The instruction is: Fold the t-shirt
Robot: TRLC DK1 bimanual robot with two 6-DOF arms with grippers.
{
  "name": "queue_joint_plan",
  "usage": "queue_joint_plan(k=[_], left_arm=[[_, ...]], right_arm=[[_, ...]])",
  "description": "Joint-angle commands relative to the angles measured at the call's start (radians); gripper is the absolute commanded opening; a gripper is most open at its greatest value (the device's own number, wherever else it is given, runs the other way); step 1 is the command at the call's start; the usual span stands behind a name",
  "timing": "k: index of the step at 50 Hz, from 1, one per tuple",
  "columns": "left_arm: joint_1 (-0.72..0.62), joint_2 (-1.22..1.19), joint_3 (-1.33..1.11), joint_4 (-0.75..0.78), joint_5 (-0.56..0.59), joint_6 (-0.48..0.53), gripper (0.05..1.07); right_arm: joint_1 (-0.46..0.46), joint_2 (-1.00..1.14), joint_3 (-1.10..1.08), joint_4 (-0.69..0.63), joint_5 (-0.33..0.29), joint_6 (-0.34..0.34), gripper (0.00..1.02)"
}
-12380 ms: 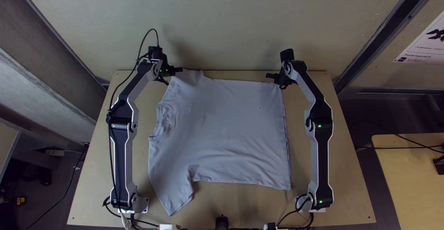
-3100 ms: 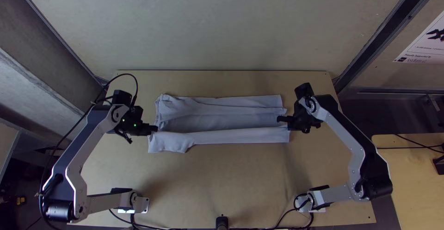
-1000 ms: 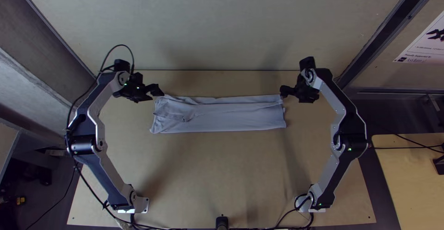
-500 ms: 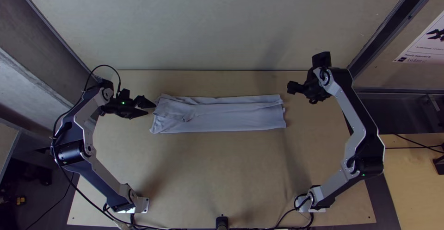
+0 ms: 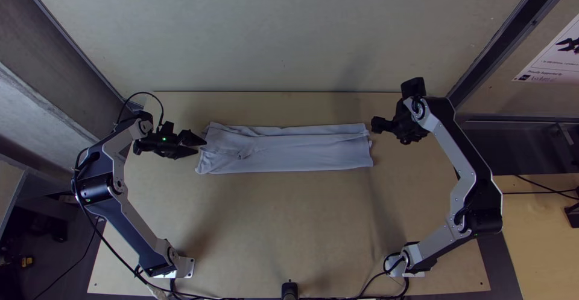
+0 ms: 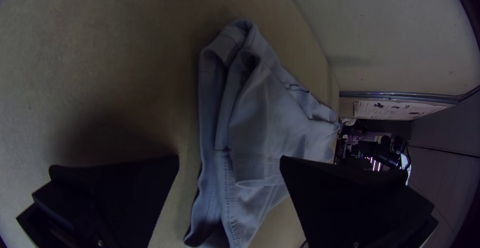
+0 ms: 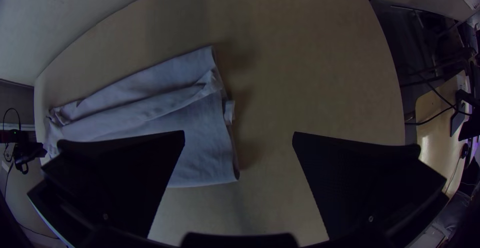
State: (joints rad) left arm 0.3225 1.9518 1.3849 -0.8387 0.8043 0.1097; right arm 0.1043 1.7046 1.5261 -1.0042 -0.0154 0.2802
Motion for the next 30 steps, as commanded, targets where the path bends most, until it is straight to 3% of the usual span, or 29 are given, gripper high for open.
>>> queue_joint_plan(k=[1,30], left_arm=[[-0.011,0.07,-0.003,0.003,-0.01,0.018,1.03],[-0.296,0.137,0.011,0.122,-0.047,-0.183,1.03]], right_arm=[[0.011,-0.03,-0.037,-0.005,0.005,0.014,0.99],[0.026,-0.026,-0.04,0.007,0.005,0.028,0.99]])
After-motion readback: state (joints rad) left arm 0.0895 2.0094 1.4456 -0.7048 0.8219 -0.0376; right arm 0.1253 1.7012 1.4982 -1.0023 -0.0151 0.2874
